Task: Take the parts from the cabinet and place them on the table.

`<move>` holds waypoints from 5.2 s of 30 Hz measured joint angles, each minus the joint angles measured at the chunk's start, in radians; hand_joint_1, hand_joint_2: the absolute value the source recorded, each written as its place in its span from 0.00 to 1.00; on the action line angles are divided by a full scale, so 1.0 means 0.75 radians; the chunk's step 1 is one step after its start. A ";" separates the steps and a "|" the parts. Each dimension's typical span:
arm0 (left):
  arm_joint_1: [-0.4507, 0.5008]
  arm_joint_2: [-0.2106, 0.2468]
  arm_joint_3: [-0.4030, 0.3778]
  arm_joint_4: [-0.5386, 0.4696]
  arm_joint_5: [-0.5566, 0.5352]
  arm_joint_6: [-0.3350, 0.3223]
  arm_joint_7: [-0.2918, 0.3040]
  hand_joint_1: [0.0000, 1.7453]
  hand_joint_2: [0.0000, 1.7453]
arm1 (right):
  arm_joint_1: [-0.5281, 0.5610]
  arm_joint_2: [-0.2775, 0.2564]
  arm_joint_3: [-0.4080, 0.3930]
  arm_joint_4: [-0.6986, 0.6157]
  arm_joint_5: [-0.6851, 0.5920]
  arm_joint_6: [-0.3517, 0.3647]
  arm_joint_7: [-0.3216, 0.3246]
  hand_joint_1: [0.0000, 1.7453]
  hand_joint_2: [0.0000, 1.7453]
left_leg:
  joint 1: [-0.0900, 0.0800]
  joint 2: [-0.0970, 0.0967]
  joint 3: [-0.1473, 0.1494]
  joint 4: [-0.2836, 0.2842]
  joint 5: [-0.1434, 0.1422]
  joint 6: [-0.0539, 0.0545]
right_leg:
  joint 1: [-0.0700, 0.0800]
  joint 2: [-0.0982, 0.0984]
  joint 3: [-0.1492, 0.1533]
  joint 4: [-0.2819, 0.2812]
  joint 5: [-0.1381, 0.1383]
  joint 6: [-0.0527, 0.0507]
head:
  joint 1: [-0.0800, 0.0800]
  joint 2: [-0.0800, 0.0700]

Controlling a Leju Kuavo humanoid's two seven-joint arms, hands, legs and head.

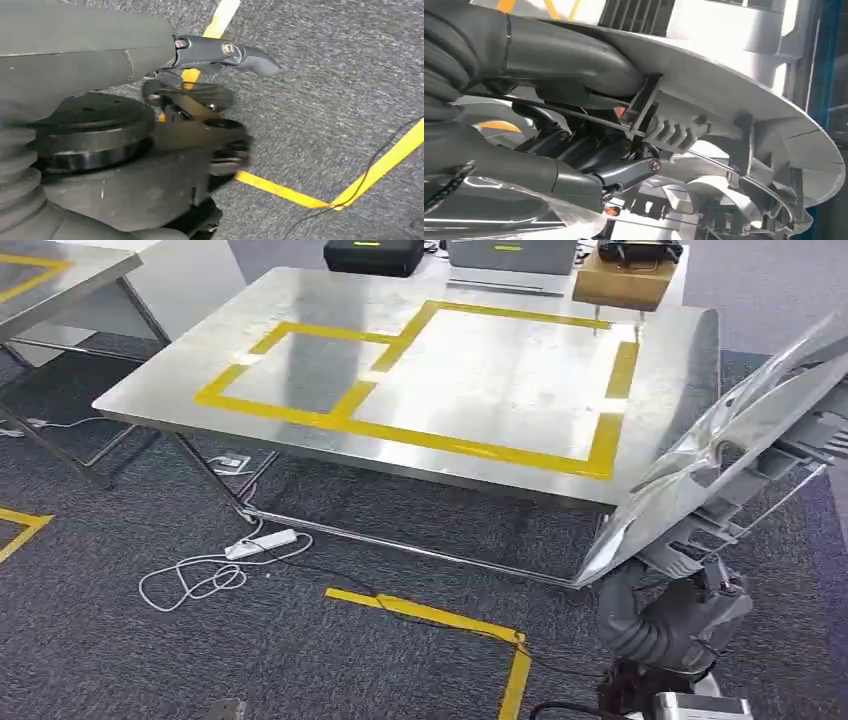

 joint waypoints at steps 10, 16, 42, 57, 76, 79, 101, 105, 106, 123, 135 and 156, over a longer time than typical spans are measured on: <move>-0.013 -0.018 0.044 0.004 0.036 0.129 0.122 0.00 1.00 | -0.056 -0.029 0.006 -0.001 -0.035 0.005 0.001 1.00 1.00 | 0.001 0.003 0.053 -0.154 0.022 0.036 | -0.002 -0.004 -0.153 0.281 -0.153 0.050 | 0.006 0.000; -0.015 -0.024 0.048 0.005 0.017 0.254 0.231 0.00 1.00 | -0.089 -0.041 0.010 -0.001 -0.036 0.002 0.001 1.00 1.00 | 0.002 0.001 0.056 -0.141 0.014 0.024 | -0.008 -0.013 -0.032 0.010 0.024 0.058 | 0.008 0.000; -0.026 -0.026 0.071 0.014 -0.038 0.346 0.400 0.00 1.00 | -0.151 -0.084 0.017 -0.085 -0.129 0.010 0.010 1.00 1.00 | -0.001 0.005 0.089 -0.159 -0.005 0.043 | -0.007 -0.008 -0.254 0.392 -0.143 0.057 | 0.003 0.000; -0.002 0.167 0.001 0.015 -0.170 -0.198 0.608 0.00 1.00 | -0.184 -0.061 0.046 0.009 -0.127 0.080 -0.062 1.00 1.00 | 0.007 -0.002 -0.090 0.268 -0.232 -0.040 | -0.005 -0.013 -0.058 -0.003 0.039 -0.018 | -0.014 0.000; 0.046 0.246 -0.138 0.015 -0.319 -0.338 0.735 0.00 1.00 | -0.203 0.000 0.059 0.103 -0.078 0.069 -0.056 1.00 1.00 | 0.011 -0.008 0.076 -0.151 -0.018 0.016 | -0.013 -0.011 -0.108 0.150 0.003 0.055 | -0.005 0.000; 0.050 0.253 -0.145 0.015 -0.319 -0.336 0.735 0.00 1.00 | -0.211 0.013 0.064 0.111 -0.074 0.070 -0.058 1.00 1.00 | 0.001 -0.007 0.080 -0.134 -0.035 -0.009 | -0.010 -0.009 -0.006 0.000 -0.011 0.034 | -0.004 0.000; -0.004 0.007 0.062 0.021 0.071 0.164 0.119 0.00 1.00 | -0.042 0.028 0.017 0.004 -0.023 -0.003 -0.090 1.00 1.00 | -0.003 -0.008 0.027 -0.130 0.009 0.048 | -0.007 -0.003 -0.045 0.216 -0.201 0.048 | -0.012 0.000; -0.007 -0.021 0.078 0.022 0.021 0.417 0.284 0.00 1.00 | -0.058 -0.007 -0.002 -0.012 -0.057 -0.003 -0.057 1.00 1.00 | -0.006 -0.009 0.050 -0.129 -0.007 0.050 | -0.008 -0.004 -0.157 0.317 -0.126 0.057 | -0.012 0.000; -0.007 -0.024 0.078 0.022 0.008 0.474 0.315 0.00 1.00 | -0.059 -0.014 -0.002 -0.023 -0.058 -0.003 -0.049 1.00 1.00 | -0.005 -0.011 0.062 -0.129 -0.014 0.046 | -0.009 -0.005 -0.117 0.209 -0.044 0.058 | -0.012 0.000; -0.018 0.100 0.060 0.022 -0.100 -0.082 0.522 0.00 1.00 | -0.169 -0.049 0.029 -0.020 -0.106 0.031 -0.062 1.00 1.00 | 0.011 -0.006 0.007 -0.065 0.031 -0.019 | -0.012 -0.006 0.007 -0.001 -0.013 0.008 | -0.020 0.000; 0.005 0.184 -0.012 0.022 -0.166 -0.189 0.615 0.00 1.00 | -0.199 -0.049 0.066 0.039 -0.094 0.031 -0.056 1.00 1.00 | 0.007 -0.007 0.033 -0.132 0.014 0.031 | -0.008 -0.009 -0.206 0.376 -0.151 0.052 | -0.014 0.000; 0.017 0.083 -0.025 0.023 0.051 -0.026 -0.056 0.00 1.00 | -0.069 0.013 0.041 0.034 0.057 0.000 -0.101 1.00 1.00 | -0.005 -0.010 -0.008 -0.063 0.030 -0.003 | -0.005 -0.013 0.072 -0.018 -0.068 0.032 | -0.025 0.000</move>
